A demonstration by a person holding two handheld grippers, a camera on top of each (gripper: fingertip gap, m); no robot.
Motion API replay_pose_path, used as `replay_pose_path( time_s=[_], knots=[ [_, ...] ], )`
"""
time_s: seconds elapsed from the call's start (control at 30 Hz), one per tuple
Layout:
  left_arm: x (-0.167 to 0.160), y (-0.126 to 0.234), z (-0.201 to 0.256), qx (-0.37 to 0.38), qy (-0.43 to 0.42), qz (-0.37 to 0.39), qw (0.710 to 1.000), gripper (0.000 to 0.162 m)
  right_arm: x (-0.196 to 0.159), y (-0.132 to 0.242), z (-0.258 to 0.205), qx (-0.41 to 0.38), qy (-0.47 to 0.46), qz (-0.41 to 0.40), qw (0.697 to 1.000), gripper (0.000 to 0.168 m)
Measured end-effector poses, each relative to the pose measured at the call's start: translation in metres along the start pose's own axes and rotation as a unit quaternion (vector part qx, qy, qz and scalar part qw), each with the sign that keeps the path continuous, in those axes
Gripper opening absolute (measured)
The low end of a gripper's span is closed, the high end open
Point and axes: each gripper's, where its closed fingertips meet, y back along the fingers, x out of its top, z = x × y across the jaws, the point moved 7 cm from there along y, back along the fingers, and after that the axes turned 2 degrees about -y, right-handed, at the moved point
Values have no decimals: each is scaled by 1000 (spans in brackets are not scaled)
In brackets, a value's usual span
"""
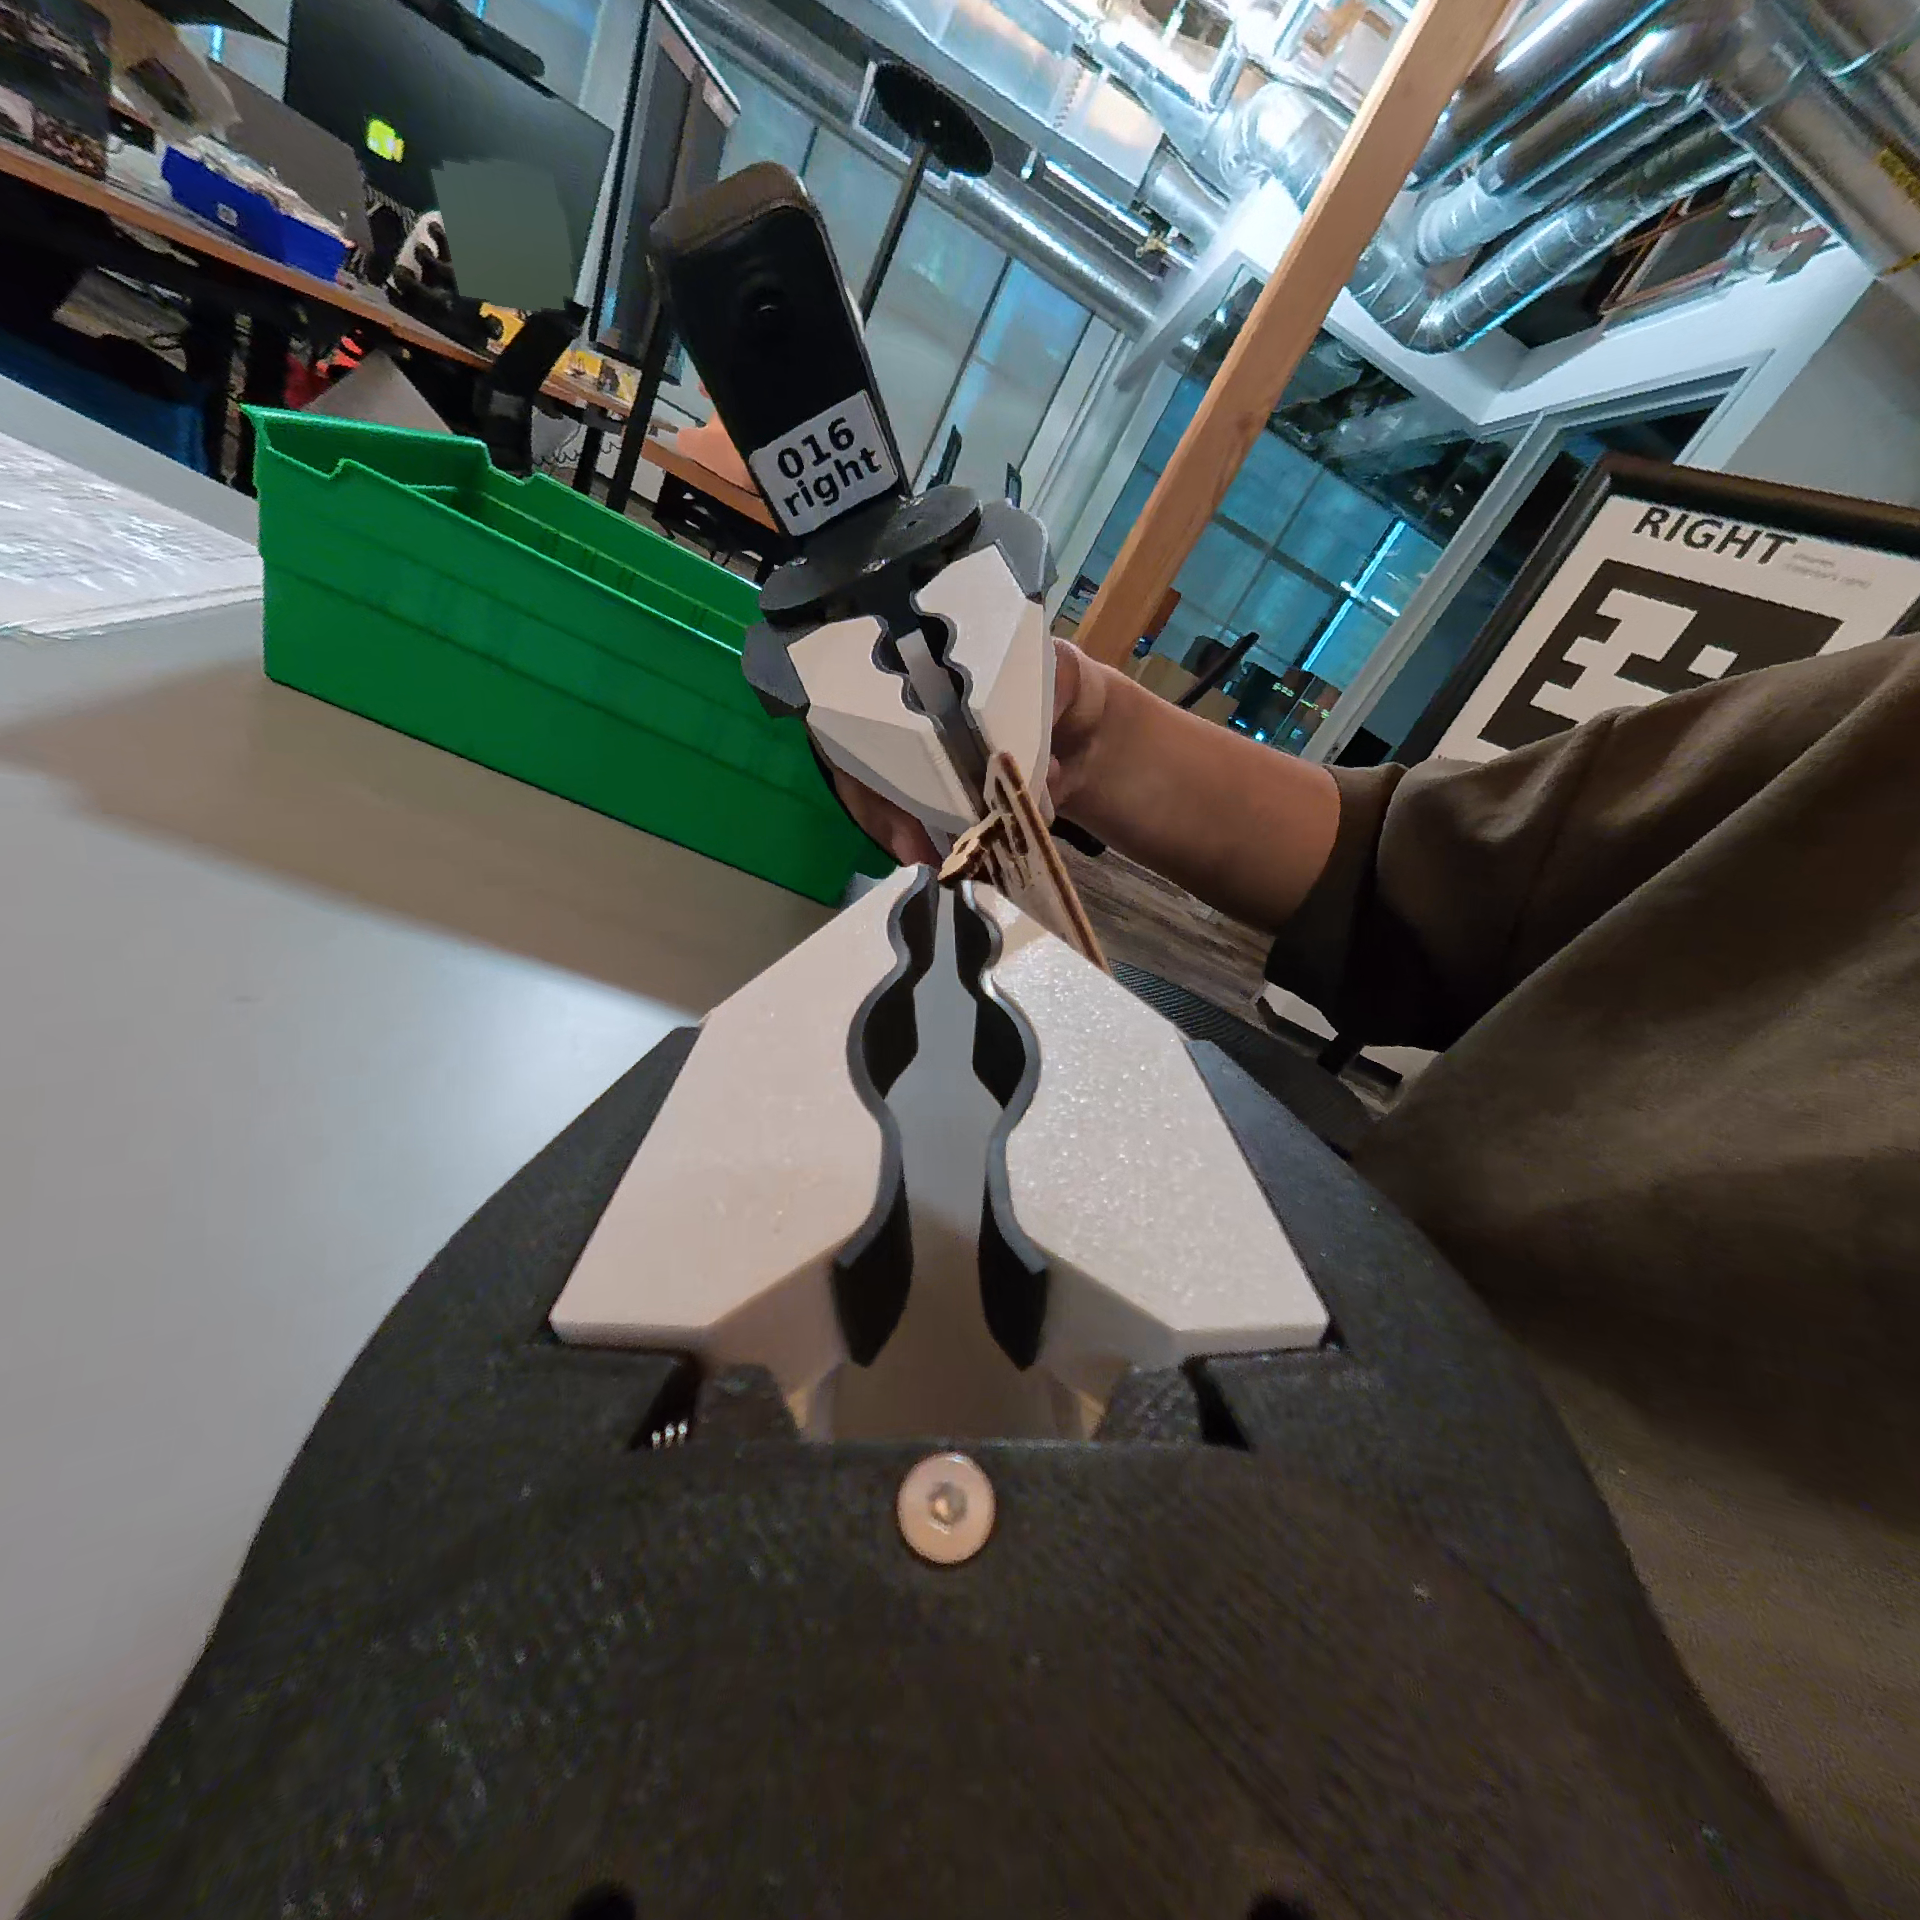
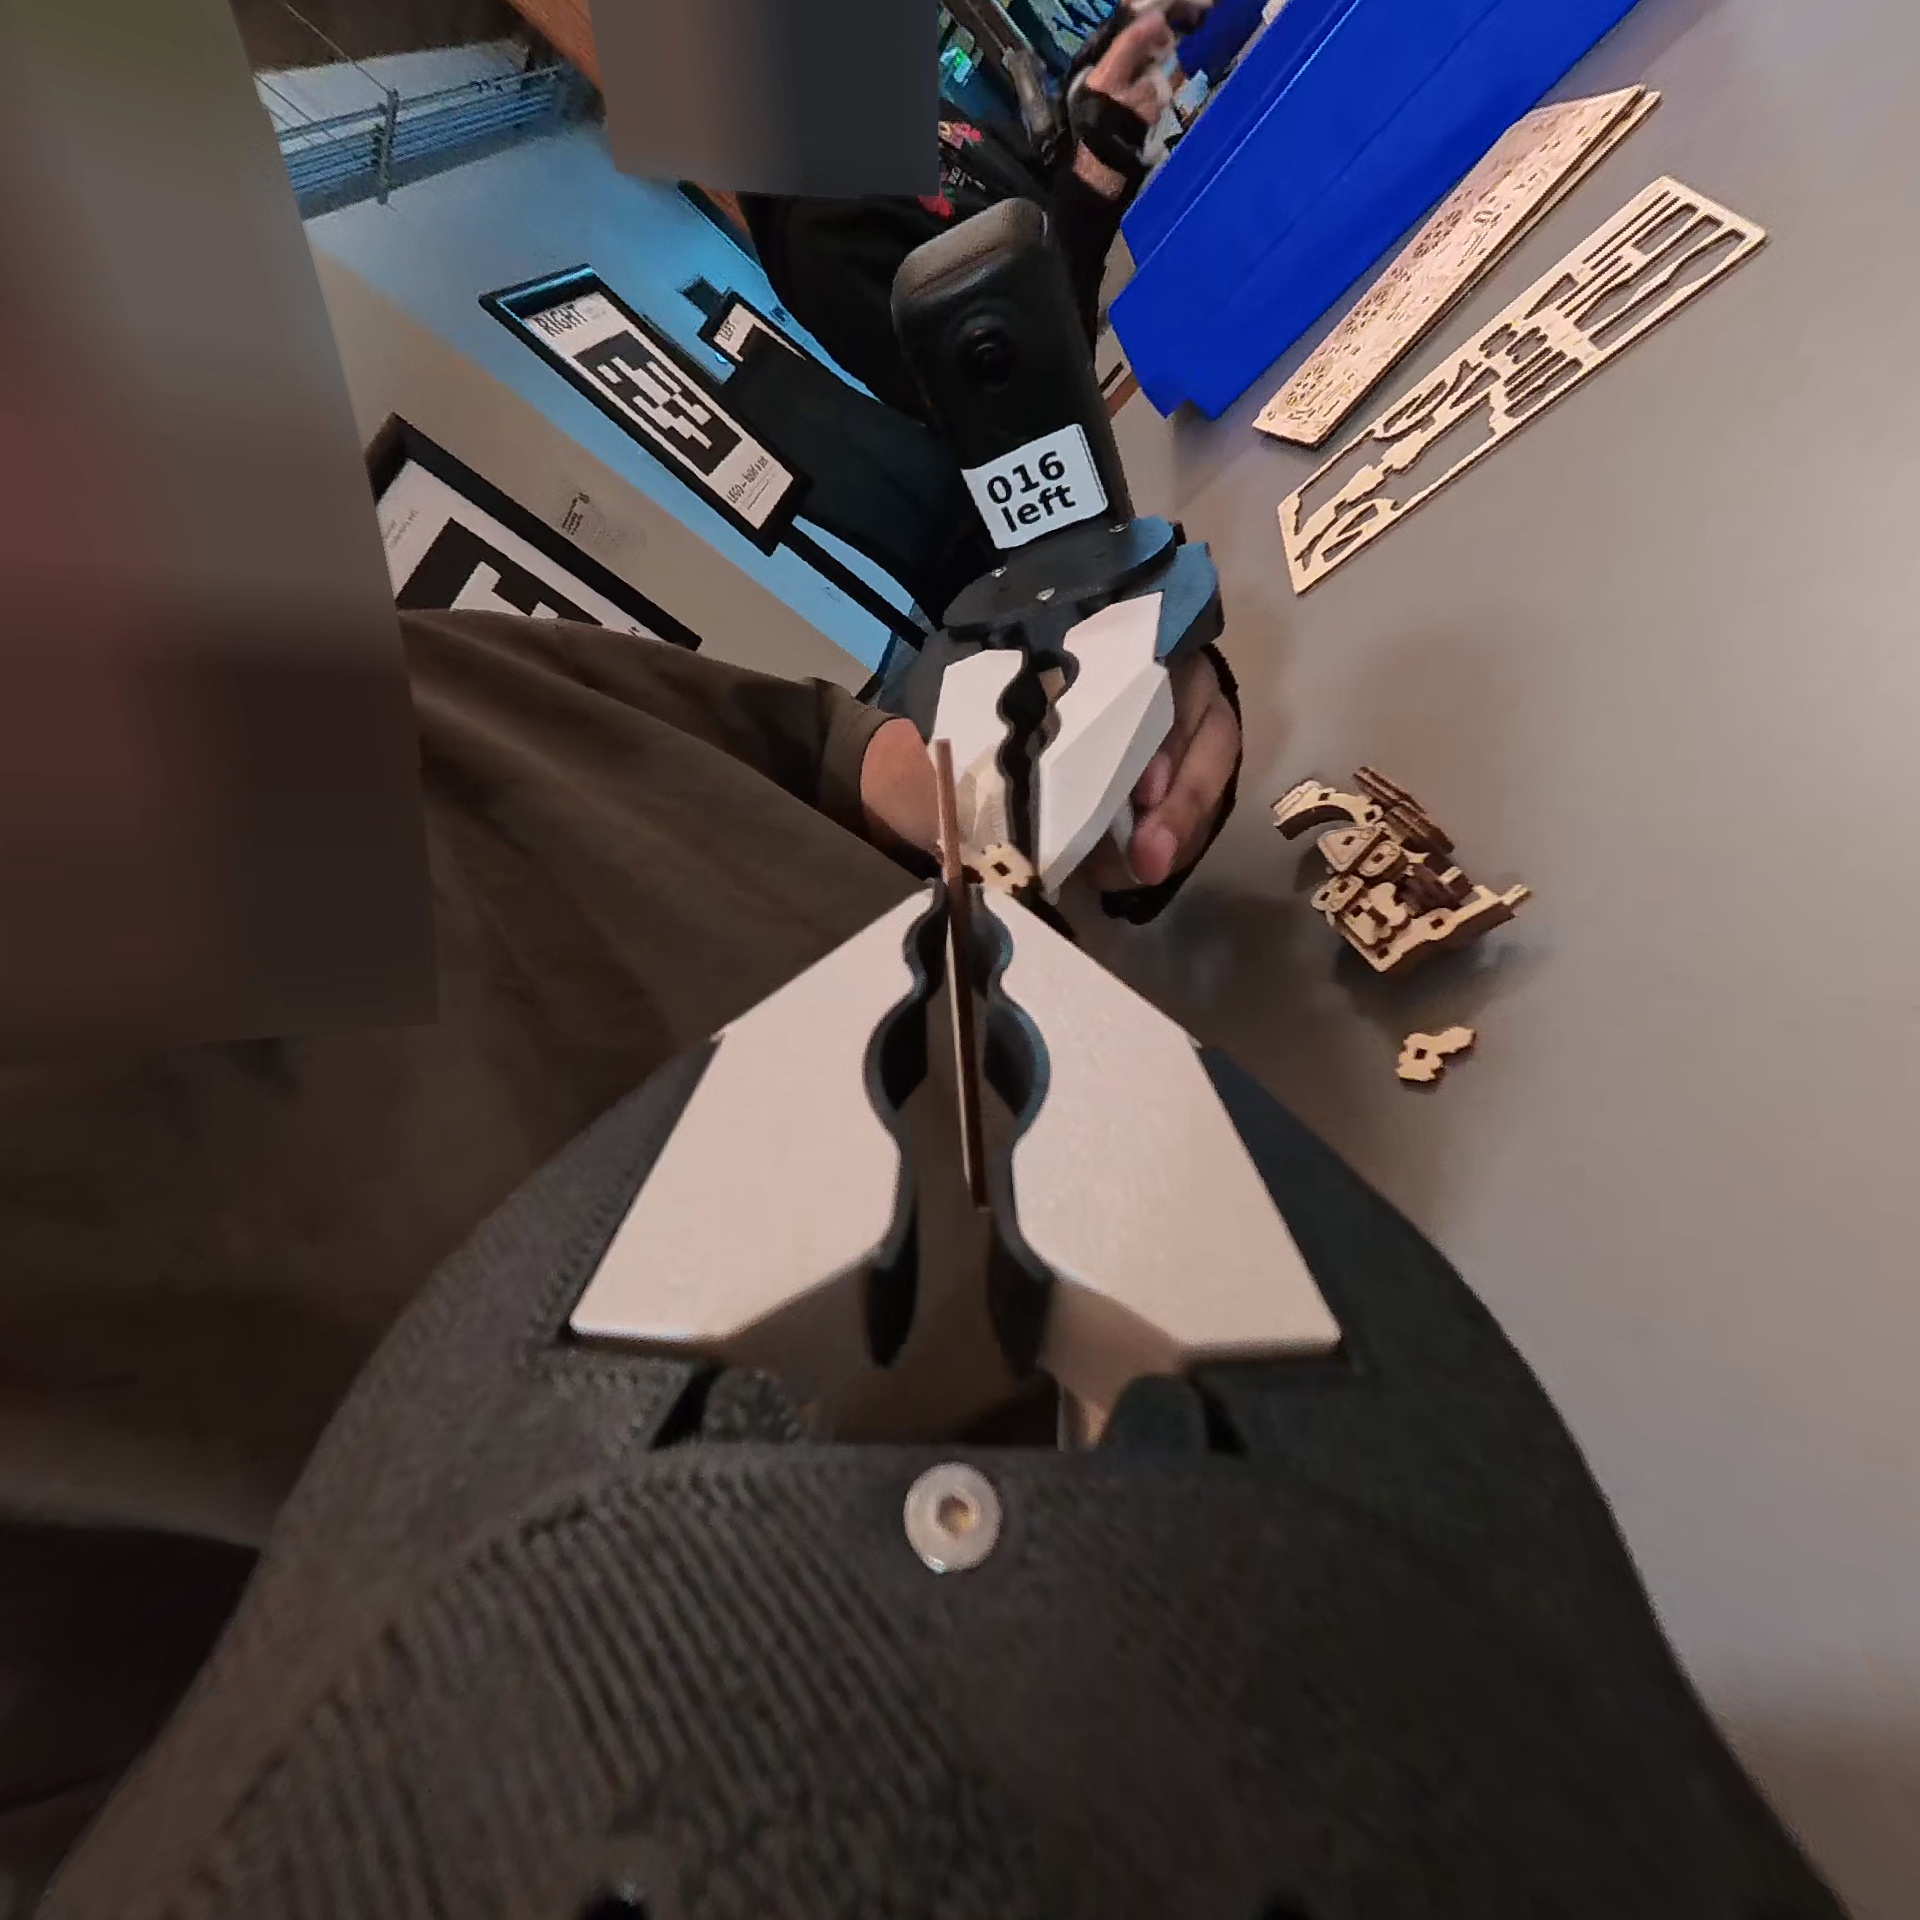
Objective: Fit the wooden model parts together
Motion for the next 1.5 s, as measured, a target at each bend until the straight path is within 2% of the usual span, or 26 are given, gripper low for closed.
replay_pose_path(
  time_s=[0.07,0.23,0.4,0.73,0.83,0.93,1.03,1.17,1.4,1.5],
  knots=[
    [0,0,-2,4,13,2,1000,6,-1,1,1,-4,5,-2,1000,2],
    [-1,1,-9,12,68,18,997,0,-1,0,3,-14,7,-5,1000,1],
    [-2,4,-14,37,72,8,997,0,2,5,2,-23,8,4,1000,2],
    [-6,14,-35,125,97,1,987,0,17,42,1,-104,3,3,995,2],
    [-2,22,-41,159,87,11,983,0,23,52,-9,-93,4,-16,995,2],
    [1,29,-45,183,82,20,980,0,30,63,-12,-128,11,-39,991,1],
    [3,32,-48,199,75,23,977,0,39,71,2,-221,22,-89,971,1],
    [3,32,-48,210,61,18,976,0,56,69,35,-333,43,-169,927,3],
    [5,33,-45,225,21,5,974,0,84,61,115,-439,72,-291,847,6],
    [6,34,-45,213,25,6,977,0,88,60,144,-455,81,-325,825,6]
  ],
)
